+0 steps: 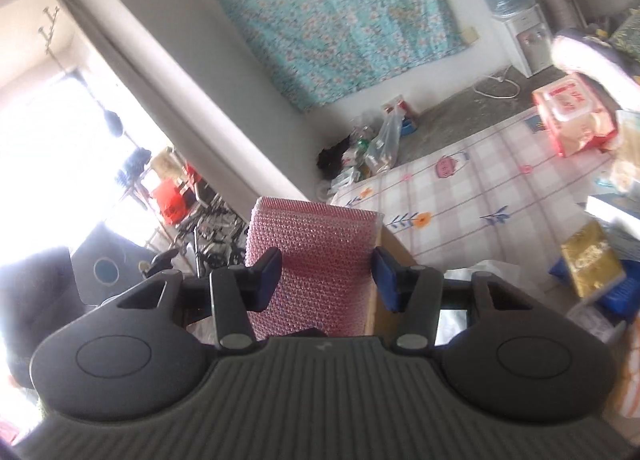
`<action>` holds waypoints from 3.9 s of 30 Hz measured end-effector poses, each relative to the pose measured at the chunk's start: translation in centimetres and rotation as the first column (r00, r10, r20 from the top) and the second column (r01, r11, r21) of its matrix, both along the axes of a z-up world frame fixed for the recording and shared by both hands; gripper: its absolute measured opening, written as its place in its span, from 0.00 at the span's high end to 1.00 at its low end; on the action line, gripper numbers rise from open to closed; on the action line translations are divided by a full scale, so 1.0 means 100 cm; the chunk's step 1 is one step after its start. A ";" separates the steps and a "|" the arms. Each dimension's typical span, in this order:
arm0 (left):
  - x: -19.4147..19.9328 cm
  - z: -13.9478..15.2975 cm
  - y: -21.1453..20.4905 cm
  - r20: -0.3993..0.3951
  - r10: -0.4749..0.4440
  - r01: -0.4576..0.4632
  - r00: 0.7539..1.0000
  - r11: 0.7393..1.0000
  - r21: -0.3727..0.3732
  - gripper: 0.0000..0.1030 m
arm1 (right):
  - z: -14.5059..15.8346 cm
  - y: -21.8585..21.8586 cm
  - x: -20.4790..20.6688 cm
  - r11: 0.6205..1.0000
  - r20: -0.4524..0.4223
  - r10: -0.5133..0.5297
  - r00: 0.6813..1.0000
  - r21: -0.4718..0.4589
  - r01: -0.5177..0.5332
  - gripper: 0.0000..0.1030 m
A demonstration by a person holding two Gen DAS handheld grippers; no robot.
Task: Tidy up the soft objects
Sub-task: 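Carry the pink pad into the cardboard box and open the left gripper, then lift the left gripper out of the box toward the items on the bed, then grasp the clear bag of cotton swabs with the left gripper, then carry the cotton swab bag with the left gripper down into the box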
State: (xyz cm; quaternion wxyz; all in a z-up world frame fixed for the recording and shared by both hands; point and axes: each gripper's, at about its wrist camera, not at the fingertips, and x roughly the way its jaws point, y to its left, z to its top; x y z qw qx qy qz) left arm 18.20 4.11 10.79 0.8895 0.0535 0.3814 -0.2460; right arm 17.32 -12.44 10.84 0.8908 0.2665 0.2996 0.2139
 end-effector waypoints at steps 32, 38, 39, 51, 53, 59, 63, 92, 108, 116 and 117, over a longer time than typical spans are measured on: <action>0.120 -0.177 0.104 -0.371 0.314 -0.246 0.874 0.944 0.220 0.42 | -0.044 0.024 0.064 0.979 -0.076 0.025 0.997 -0.202 -0.040 0.50; 0.134 -0.190 0.099 -0.439 0.316 -0.258 0.841 0.948 0.186 0.51 | -0.060 0.000 0.054 0.987 -0.117 -0.013 0.993 -0.162 -0.006 0.50; 0.134 -0.190 0.097 -0.439 0.313 -0.257 0.842 0.949 0.183 0.51 | -0.064 -0.002 0.054 0.987 -0.123 -0.022 0.992 -0.160 0.002 0.50; 0.115 -0.165 0.092 -0.388 0.306 -0.236 0.870 0.947 0.218 0.22 | -0.080 -0.049 0.036 0.984 -0.147 -0.132 0.980 -0.135 0.112 0.44; 0.106 -0.148 0.099 -0.360 0.317 -0.256 0.878 0.944 0.206 0.18 | -0.077 -0.061 0.030 0.982 -0.141 -0.152 0.978 -0.130 0.134 0.43; 0.072 -0.069 0.101 -0.157 0.329 -0.307 0.931 0.940 0.149 0.11 | -0.054 -0.114 0.010 0.959 -0.075 -0.252 0.965 -0.151 0.239 0.39; 0.077 -0.020 0.048 -0.032 0.252 -0.247 0.967 0.963 0.109 0.06 | -0.043 -0.168 0.007 0.936 -0.062 -0.336 0.940 -0.132 0.326 0.38; 0.226 -0.168 -0.330 -0.143 -0.379 0.404 0.914 0.875 0.267 0.05 | -0.195 -0.351 0.181 0.847 -0.471 -0.456 0.755 0.031 0.531 0.42; 0.252 -0.209 -0.351 -0.221 -0.341 0.384 0.914 0.901 0.199 0.29 | -0.220 -0.348 0.218 0.814 -0.473 -0.479 0.739 0.076 0.576 0.64; 0.237 -0.182 -0.349 -0.162 -0.352 0.379 0.922 0.904 0.195 0.43 | -0.211 -0.333 0.219 0.813 -0.426 -0.476 0.770 0.121 0.569 0.71; 0.235 -0.177 -0.348 -0.153 -0.351 0.376 0.924 0.907 0.191 0.43 | -0.205 -0.331 0.219 0.815 -0.414 -0.477 0.776 0.124 0.566 0.72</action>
